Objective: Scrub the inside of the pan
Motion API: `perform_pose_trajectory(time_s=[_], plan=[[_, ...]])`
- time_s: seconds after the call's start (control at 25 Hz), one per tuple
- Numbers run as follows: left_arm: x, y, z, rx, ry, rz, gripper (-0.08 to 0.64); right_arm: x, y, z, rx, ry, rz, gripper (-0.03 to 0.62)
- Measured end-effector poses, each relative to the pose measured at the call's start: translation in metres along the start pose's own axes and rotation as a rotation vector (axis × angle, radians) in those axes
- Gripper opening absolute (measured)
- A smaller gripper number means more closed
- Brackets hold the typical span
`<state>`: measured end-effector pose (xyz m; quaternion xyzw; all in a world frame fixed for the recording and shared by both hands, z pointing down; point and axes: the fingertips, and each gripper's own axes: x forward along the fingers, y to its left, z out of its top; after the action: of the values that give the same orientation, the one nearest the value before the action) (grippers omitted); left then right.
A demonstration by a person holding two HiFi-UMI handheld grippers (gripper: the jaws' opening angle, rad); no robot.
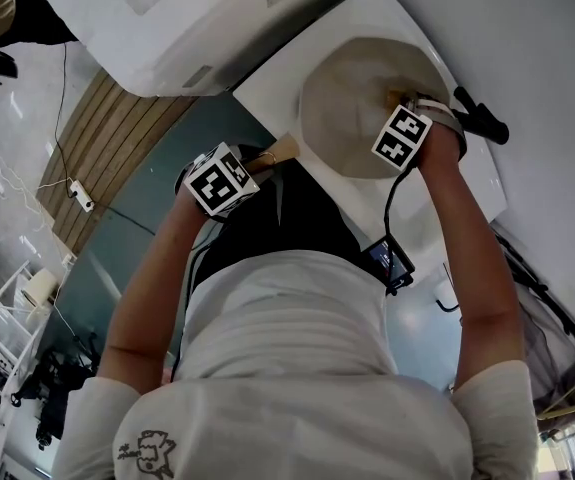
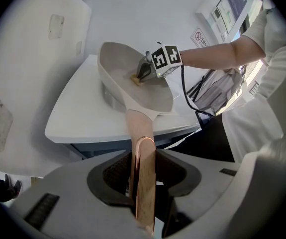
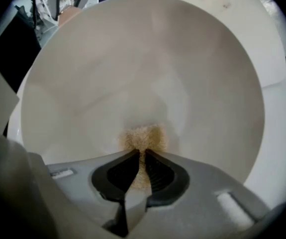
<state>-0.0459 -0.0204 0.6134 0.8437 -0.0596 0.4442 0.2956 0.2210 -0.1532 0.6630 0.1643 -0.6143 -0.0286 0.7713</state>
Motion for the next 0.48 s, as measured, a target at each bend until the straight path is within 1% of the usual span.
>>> perform_pose_trajectory(time_s=[0.12, 0.24, 0.36, 0.48], plan=[[-0.002, 0.001, -0.003, -0.017, 0.005, -0.002, 0.149, -0.002, -0.025, 0.015, 0.035, -0.044, -0.068, 0.043], [-0.003, 0.002, -0.001, -0.019, -0.003, -0.002, 0.149, -0.005, -0.041, 0.033, 0.035, -0.083, -0.11, 0.041], [-0.003, 0.003, -0.001, -0.025, -0.003, -0.002, 0.149, -0.011, -0.048, 0.056, 0.024, -0.137, -0.122, 0.041], [-0.003, 0.003, -0.001, -0.031, -0.005, -0.003, 0.149, -0.019, -0.044, 0.083, 0.027, -0.224, -0.106, 0.041]])
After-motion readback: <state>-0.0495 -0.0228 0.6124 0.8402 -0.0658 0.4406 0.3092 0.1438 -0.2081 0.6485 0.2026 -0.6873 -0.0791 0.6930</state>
